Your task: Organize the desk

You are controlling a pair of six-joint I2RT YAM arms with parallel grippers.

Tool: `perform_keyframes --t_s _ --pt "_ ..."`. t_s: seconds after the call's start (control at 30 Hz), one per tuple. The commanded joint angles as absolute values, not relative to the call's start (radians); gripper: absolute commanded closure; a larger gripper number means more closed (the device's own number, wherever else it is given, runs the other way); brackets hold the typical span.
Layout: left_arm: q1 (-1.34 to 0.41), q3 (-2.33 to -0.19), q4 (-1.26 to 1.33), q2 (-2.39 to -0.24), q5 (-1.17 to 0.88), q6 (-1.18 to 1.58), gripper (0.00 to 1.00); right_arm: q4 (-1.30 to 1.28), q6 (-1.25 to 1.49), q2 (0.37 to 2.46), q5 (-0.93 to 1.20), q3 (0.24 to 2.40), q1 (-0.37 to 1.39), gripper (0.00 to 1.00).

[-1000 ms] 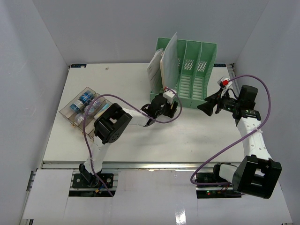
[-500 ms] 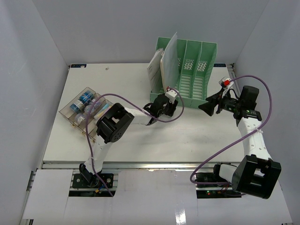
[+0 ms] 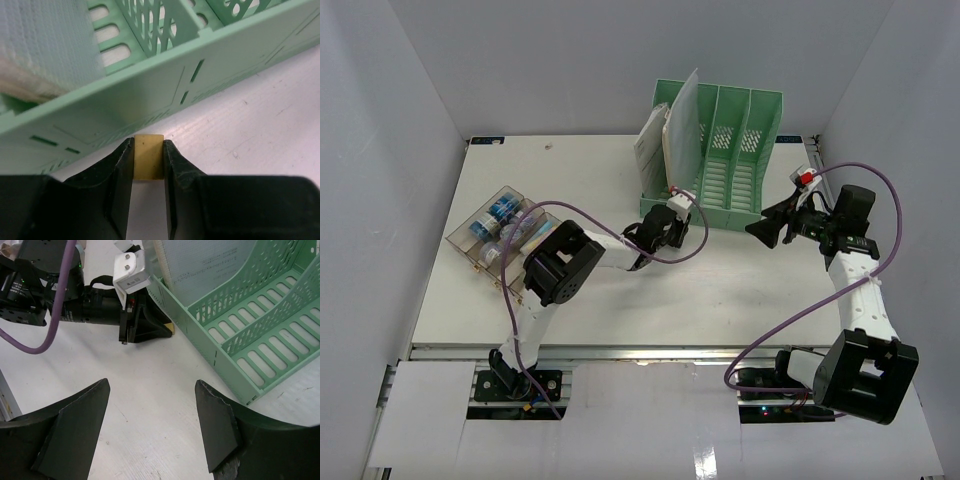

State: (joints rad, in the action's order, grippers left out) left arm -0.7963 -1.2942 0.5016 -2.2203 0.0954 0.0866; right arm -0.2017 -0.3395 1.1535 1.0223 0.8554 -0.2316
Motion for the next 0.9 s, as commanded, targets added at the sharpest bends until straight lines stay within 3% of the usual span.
perform_keyframes --t_s 0.0,0.2,0.43,0.7,0.87 --pt "-0.807 -1.182 0.498 -2.086 0.065 0.097 0.66 -0.160 -0.325 1.152 1.051 0.839 -0.245 0.25" --pt "-0.808 -0.985 0.483 -1.822 0.036 0.146 0.72 -0.145 -0.316 1.153 1.066 0.825 -0.252 0.25" --pt "-0.794 -0.850 0.247 -1.471 0.076 0.173 0.77 -0.141 -0.316 1.158 1.059 0.810 -0.253 0.25" --pt "-0.545 -0.760 -0.150 -1.096 0.114 0.313 0.82 -0.127 -0.316 1.123 1.044 0.774 -0.253 0.25" --pt "-0.397 -0.722 -0.275 -0.993 0.121 0.275 0.81 -0.120 -0.317 1.108 1.035 0.750 -0.253 0.25"
